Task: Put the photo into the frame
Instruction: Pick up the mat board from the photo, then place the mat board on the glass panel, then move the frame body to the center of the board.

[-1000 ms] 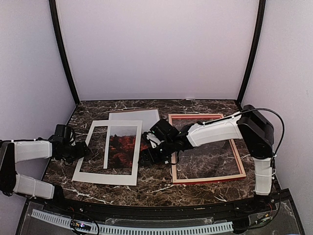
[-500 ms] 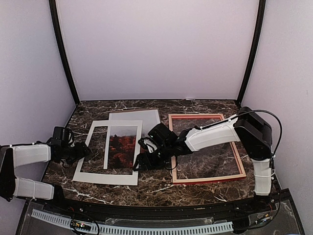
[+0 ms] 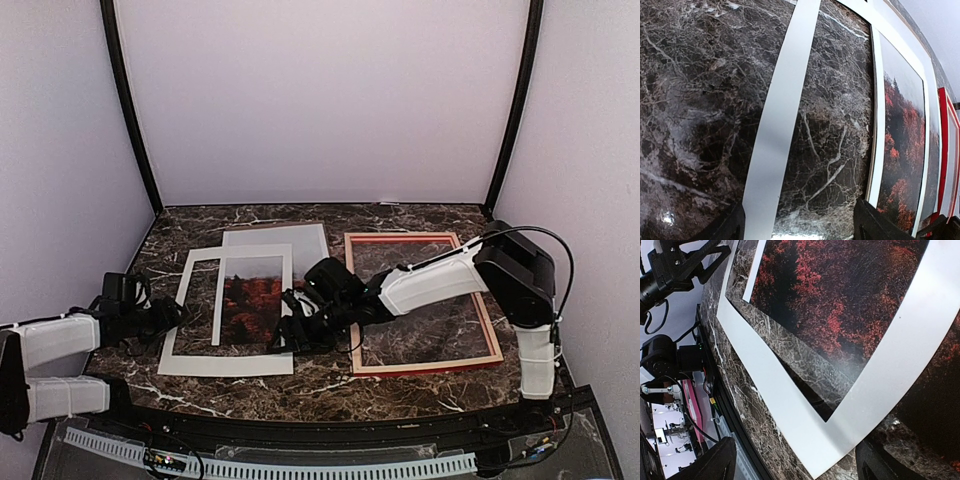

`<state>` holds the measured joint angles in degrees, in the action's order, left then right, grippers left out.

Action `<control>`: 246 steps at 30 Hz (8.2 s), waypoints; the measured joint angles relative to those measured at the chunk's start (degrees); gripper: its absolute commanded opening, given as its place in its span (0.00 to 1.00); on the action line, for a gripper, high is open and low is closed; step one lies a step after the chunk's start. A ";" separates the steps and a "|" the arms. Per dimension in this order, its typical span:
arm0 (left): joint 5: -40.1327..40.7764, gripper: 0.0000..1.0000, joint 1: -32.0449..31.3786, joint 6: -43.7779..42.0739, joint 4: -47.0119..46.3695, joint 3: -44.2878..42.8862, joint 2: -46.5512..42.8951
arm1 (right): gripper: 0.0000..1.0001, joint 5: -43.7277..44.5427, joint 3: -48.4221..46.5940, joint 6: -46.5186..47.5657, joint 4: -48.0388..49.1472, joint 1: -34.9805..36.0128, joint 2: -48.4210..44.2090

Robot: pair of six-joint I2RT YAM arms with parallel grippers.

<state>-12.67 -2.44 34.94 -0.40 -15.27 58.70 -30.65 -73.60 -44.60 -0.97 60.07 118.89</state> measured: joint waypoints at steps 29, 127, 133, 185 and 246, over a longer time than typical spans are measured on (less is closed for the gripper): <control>-1.73 0.69 -4.66 3.04 0.96 2.75 -4.83 | 0.73 -4.70 12.83 -14.05 20.85 -4.52 -1.99; -5.57 0.77 -10.62 -5.16 7.30 -22.03 9.92 | 0.00 35.01 13.51 24.28 -68.32 -37.38 -44.72; -5.57 0.77 -10.80 -5.16 7.30 -22.08 10.19 | 0.00 35.10 13.51 24.24 -67.84 -37.38 -43.91; -5.40 0.80 -11.98 -5.16 7.30 -22.32 12.55 | 0.77 42.47 15.98 21.51 -59.91 -37.24 -39.91; -4.72 0.84 -12.04 -9.94 6.12 -27.04 23.82 | 0.70 22.75 -16.55 23.89 -22.40 -13.92 1.36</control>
<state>-17.39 -14.48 24.99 5.72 -42.30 82.52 -7.90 -90.15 -20.71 -23.38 46.15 120.25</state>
